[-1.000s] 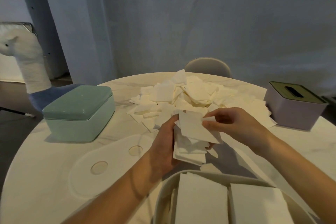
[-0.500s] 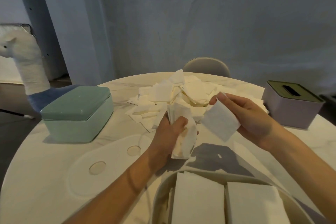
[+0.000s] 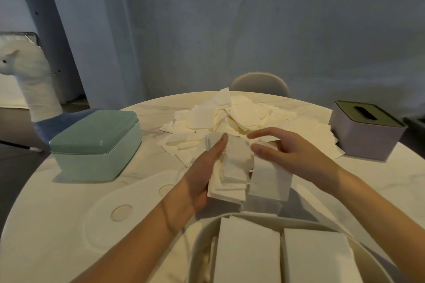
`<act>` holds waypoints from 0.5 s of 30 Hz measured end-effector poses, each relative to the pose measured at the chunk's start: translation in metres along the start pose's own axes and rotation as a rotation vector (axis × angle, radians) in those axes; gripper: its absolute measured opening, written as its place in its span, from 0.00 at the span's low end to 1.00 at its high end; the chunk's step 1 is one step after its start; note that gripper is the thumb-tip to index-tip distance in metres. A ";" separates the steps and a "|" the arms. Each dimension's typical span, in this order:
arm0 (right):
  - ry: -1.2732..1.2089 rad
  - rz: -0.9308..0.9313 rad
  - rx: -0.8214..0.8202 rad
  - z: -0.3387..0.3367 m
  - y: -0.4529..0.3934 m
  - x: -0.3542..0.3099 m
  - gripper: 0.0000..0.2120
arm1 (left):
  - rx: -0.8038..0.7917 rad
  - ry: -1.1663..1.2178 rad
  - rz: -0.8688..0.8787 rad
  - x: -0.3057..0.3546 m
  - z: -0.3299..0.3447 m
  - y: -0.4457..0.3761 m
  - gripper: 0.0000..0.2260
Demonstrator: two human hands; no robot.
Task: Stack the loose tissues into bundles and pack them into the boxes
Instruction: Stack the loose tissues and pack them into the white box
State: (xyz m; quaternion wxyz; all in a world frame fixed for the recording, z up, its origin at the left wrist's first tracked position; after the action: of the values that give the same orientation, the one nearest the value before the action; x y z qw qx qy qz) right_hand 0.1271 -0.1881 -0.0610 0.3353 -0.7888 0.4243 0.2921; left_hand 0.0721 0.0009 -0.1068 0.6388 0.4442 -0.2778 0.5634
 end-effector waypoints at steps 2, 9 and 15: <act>0.040 0.031 0.037 0.004 0.001 0.000 0.24 | -0.089 0.019 -0.079 -0.003 0.003 -0.003 0.35; 0.041 0.062 0.168 0.019 -0.001 0.011 0.17 | -0.112 0.044 -0.066 -0.002 0.007 0.007 0.22; -0.076 0.038 0.169 0.015 0.001 0.011 0.13 | -0.060 0.078 -0.046 -0.001 0.006 0.010 0.23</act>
State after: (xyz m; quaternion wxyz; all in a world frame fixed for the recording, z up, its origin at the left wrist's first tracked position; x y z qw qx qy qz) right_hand 0.1292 -0.1816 -0.0788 0.4110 -0.7377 0.4495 0.2912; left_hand 0.0628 -0.0052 -0.1019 0.6749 0.4087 -0.2592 0.5570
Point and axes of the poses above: each hand's wrist, its own y-axis away from the middle knuckle, its own z-axis out of the palm, x = y × z, the point moved 1 cm from there along -y, towards the middle knuckle, and after that the axes turned 8 degrees about x, right-handed, at the moved point
